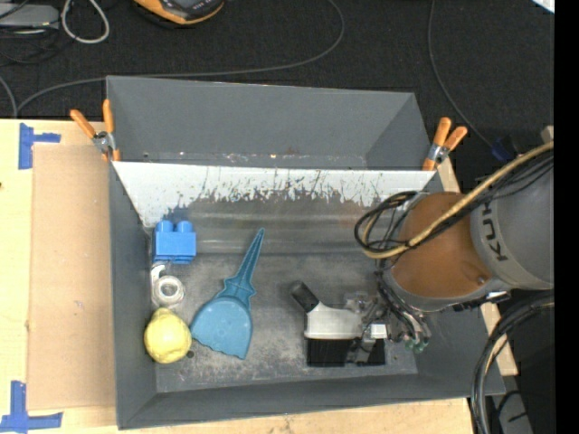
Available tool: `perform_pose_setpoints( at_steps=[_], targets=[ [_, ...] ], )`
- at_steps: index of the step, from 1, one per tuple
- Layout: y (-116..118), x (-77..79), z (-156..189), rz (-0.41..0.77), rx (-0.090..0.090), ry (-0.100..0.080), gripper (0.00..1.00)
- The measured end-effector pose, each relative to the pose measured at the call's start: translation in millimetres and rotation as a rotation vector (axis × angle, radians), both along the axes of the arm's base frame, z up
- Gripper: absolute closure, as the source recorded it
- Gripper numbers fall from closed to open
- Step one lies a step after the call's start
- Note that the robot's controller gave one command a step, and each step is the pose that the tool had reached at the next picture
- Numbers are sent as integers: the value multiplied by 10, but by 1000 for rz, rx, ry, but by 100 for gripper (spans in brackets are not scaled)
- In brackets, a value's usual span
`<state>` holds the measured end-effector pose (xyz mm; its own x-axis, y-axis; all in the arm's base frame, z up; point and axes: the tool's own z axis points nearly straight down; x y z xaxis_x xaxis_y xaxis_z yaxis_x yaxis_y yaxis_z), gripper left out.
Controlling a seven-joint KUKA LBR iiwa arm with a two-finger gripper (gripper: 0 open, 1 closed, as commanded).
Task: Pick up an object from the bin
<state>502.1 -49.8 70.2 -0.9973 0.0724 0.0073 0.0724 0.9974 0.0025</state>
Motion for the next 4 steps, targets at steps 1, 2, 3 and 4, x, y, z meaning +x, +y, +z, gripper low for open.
perform_pose_setpoints(
  at_steps=[1, 2, 3, 4],
  targets=[
    [2, -29, 410, 0, 1, 9, 100],
    [2, -24, 641, 0, 1, 9, 100],
    [3, -39, 617, 0, 1, 12, 100],
    [4, -40, 632, 0, 1, 13, 100]
  ],
)
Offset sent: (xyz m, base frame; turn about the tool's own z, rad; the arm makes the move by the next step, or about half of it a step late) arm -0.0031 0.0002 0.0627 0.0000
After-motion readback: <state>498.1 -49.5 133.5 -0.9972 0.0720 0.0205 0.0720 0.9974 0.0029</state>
